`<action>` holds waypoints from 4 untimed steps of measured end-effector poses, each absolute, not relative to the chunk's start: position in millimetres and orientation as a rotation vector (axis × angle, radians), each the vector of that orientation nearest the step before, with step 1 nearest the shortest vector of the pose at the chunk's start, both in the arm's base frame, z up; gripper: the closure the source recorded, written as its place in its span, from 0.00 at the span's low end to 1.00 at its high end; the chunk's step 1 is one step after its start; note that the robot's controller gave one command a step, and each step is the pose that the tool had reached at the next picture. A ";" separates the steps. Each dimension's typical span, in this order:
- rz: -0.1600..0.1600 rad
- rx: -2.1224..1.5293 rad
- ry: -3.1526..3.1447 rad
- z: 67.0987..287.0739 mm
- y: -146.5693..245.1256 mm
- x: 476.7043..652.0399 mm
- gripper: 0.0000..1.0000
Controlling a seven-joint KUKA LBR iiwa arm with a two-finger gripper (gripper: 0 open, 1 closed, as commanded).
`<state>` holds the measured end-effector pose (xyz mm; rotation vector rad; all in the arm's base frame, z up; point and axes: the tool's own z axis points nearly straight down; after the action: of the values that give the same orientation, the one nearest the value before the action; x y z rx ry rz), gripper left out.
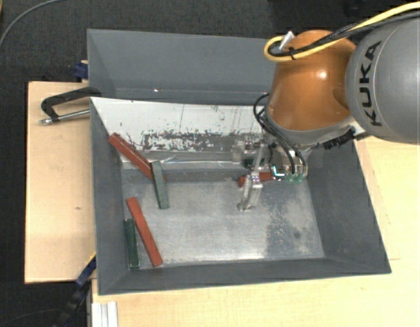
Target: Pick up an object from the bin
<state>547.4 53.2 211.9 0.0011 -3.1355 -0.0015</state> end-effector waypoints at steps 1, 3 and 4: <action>0.004 0.006 -3.139 179.4 -20.2 547.3 0.00; -0.002 -0.034 -3.159 75.5 -20.5 602.4 1.00; -0.001 0.069 -3.147 196.2 -24.8 572.8 1.00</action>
Offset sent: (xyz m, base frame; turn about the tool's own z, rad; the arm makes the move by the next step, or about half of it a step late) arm -0.0001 -0.0690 -0.0314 -0.0103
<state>572.8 -24.8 196.2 0.0686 -3.1467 -0.0011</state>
